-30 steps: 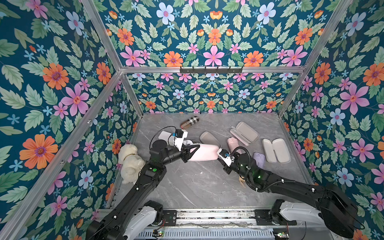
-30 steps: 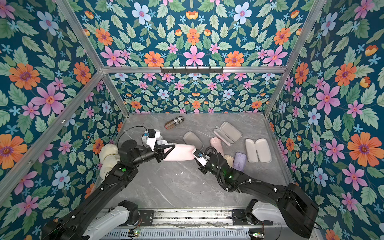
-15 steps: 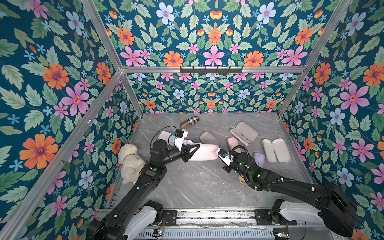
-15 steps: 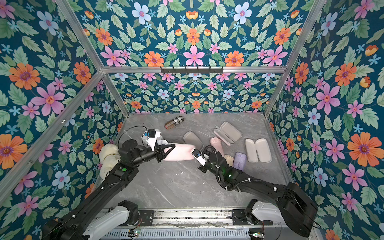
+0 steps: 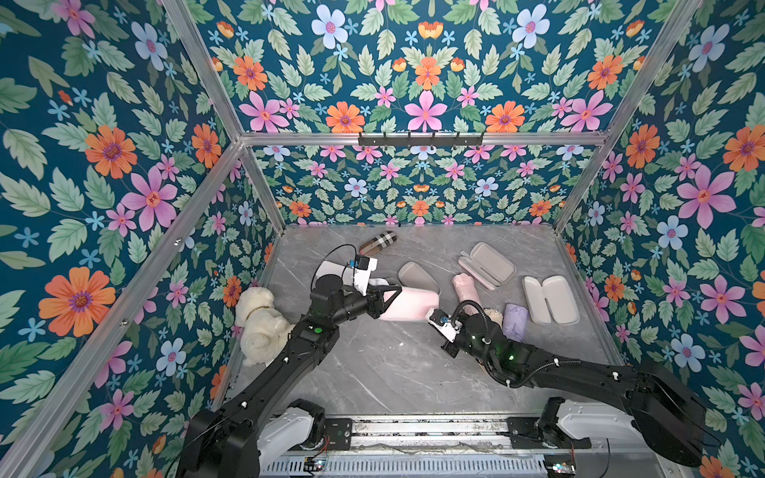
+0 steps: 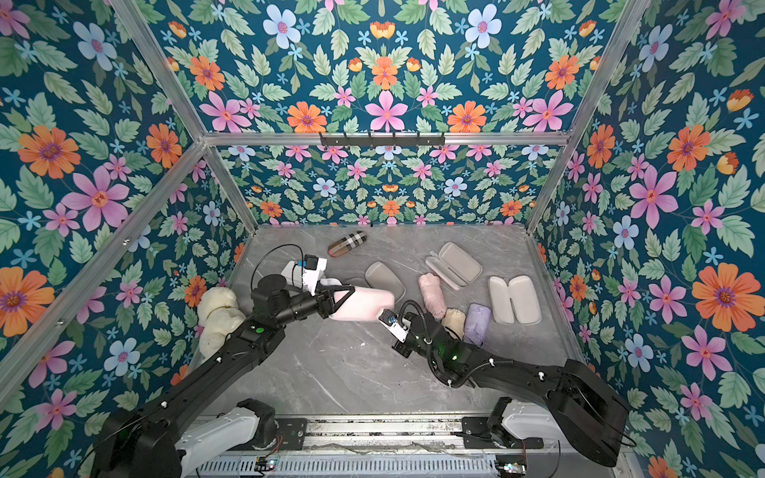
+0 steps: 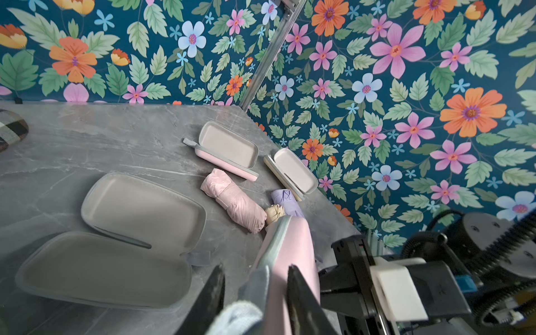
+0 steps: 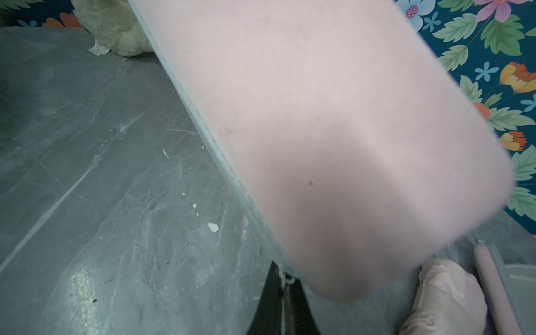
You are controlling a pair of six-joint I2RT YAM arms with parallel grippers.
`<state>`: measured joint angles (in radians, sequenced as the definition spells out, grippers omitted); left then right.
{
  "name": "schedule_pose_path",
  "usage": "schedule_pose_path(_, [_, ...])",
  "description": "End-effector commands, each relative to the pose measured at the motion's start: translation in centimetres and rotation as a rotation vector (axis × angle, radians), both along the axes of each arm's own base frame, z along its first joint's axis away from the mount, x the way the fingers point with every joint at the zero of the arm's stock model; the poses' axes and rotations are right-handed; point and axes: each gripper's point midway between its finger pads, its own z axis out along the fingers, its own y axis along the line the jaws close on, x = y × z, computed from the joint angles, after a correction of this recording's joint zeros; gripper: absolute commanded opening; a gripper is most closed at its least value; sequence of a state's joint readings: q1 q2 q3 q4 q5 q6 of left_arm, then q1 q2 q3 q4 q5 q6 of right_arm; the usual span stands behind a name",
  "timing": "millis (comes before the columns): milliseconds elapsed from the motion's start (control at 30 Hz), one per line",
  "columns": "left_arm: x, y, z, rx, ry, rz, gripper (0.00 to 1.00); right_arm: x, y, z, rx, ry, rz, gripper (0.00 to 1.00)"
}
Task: Put umbrellas into zippered umbrella sleeves
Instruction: Zip the zipper on the umbrella sleeve.
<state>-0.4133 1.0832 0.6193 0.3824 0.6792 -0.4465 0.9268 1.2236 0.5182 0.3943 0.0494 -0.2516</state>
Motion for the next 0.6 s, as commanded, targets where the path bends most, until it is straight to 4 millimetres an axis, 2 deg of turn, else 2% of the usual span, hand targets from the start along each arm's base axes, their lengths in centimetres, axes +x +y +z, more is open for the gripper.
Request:
schedule_pose_path(0, [2.1, 0.9, 4.3, -0.15, -0.148, 0.117, 0.0, -2.0, 2.0, 1.3, 0.116, 0.086, 0.074, 0.0])
schedule_pose_path(200, [2.9, 2.2, 3.5, -0.261, -0.133, 0.234, 0.0, -2.6, 4.0, 4.0, 0.312, 0.172, 0.028, 0.0])
schedule_pose_path(333, [2.5, 1.8, 2.6, -0.359, -0.107, 0.304, 0.0, -1.6, 5.3, 6.2, 0.438, 0.205, -0.037, 0.0])
schedule_pose_path(467, [1.8, 0.9, 1.6, -0.413, -0.08, 0.374, 0.0, -1.2, 8.2, 7.1, 0.465, 0.186, -0.046, 0.0])
schedule_pose_path(567, [2.2, 1.7, 0.7, -0.483, -0.021, 0.461, 0.0, -1.1, 10.1, 7.3, 0.495, 0.2, -0.042, 0.0])
